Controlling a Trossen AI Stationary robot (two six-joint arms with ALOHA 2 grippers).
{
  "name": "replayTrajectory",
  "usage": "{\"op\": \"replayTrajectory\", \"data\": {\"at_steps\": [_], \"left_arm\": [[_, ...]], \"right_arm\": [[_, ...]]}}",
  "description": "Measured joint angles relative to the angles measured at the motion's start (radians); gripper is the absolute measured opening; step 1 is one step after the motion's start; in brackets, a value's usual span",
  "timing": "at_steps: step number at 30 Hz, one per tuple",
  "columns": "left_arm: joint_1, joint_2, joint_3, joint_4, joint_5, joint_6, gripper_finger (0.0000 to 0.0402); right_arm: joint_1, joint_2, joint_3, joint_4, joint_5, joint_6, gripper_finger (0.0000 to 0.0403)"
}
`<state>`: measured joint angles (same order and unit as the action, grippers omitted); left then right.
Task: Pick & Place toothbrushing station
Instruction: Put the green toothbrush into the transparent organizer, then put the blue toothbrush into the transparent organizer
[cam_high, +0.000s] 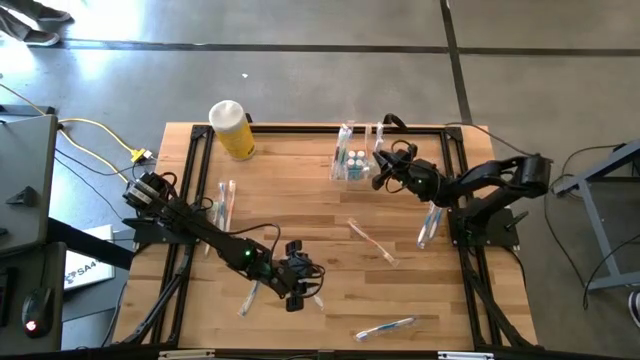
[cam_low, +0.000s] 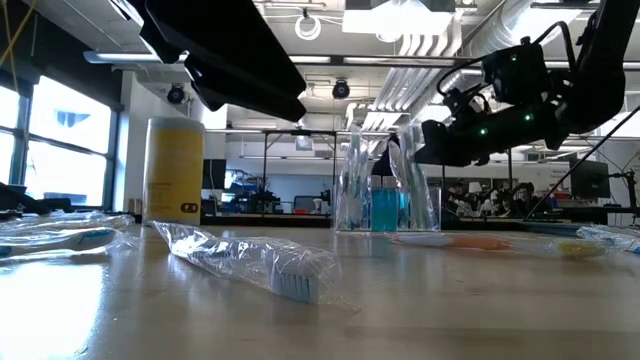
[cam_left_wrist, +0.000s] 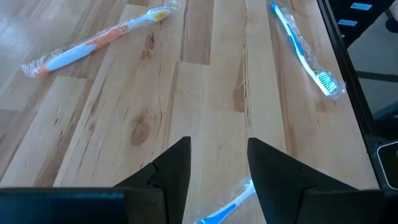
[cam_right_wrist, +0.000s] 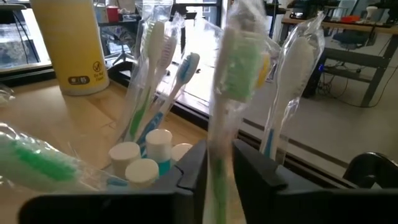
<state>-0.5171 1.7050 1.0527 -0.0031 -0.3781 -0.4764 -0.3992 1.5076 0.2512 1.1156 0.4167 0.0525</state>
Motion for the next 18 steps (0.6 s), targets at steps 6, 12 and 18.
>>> {"op": "replayTrajectory", "data": {"at_steps": [6, 12, 18], "left_arm": [[0.0, 0.0, 0.0, 0.0, 0.0, 0.001, 0.0154], [0.0, 0.0, 0.0, -0.007, 0.0, 0.024, 0.0154], [0.0, -0.038, 0.001, -0.062, 0.005, 0.024, 0.0154]], "right_arm": [[0.013, -0.024, 0.0, -0.009, -0.007, 0.005, 0.0157], [0.071, -0.116, 0.0, -0.101, 0.025, -0.006, 0.0251], [0.191, -0.305, 0.0, -0.216, 0.119, -0.057, 0.0293]]}}
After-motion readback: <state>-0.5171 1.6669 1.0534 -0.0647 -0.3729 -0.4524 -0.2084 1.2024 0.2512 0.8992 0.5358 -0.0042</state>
